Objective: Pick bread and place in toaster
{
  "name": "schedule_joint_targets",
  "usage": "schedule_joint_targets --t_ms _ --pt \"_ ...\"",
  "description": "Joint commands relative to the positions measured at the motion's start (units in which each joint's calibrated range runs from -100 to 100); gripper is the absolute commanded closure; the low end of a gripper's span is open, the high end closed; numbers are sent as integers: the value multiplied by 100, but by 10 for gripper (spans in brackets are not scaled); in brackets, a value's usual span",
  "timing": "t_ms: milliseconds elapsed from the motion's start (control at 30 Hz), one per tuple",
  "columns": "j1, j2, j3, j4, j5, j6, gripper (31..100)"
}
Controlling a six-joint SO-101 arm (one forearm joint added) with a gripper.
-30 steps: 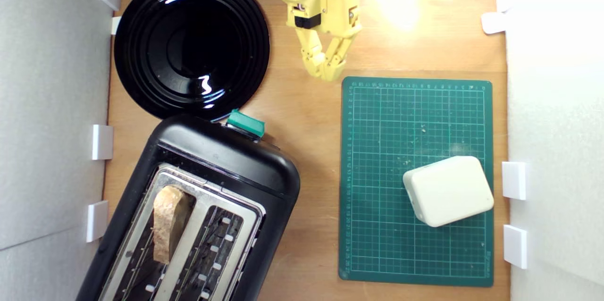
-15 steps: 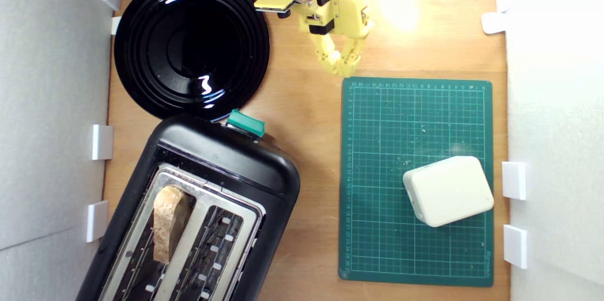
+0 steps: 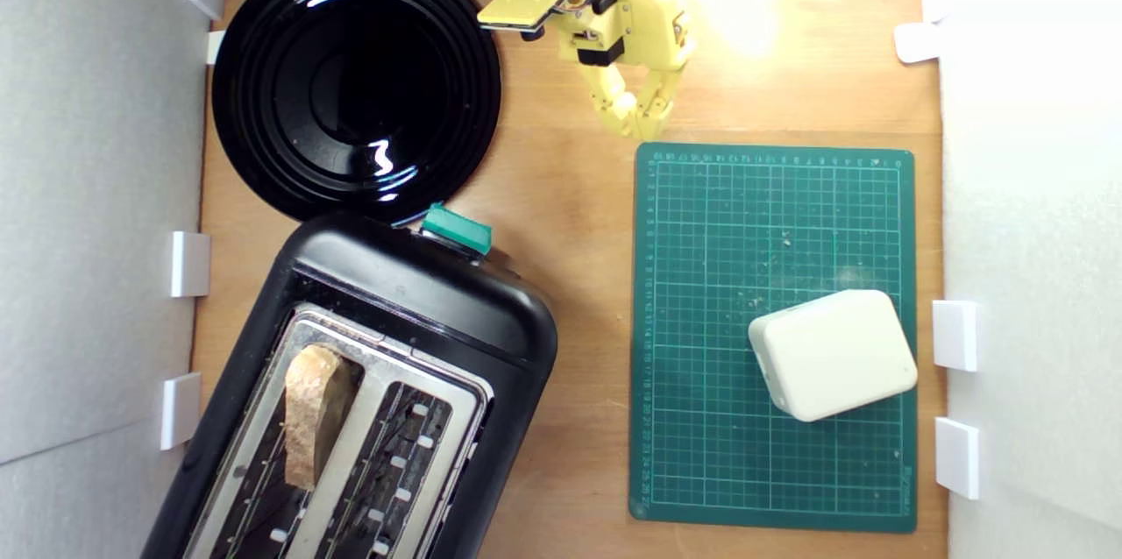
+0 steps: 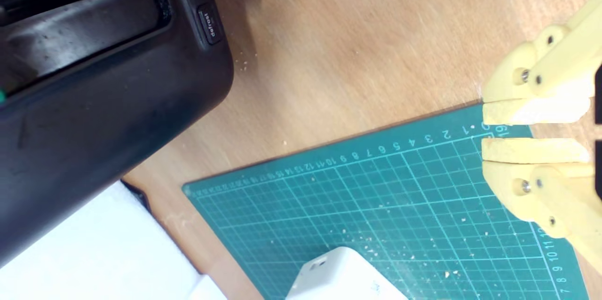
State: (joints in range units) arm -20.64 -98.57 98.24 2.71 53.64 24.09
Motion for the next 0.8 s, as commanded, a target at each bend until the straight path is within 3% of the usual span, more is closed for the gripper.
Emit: schedule_joint_targets --t_ms 0,767 --pt "1 -51 21 -8 -177 -5 795" --pt "1 -10 12 64 -151 -15 795"
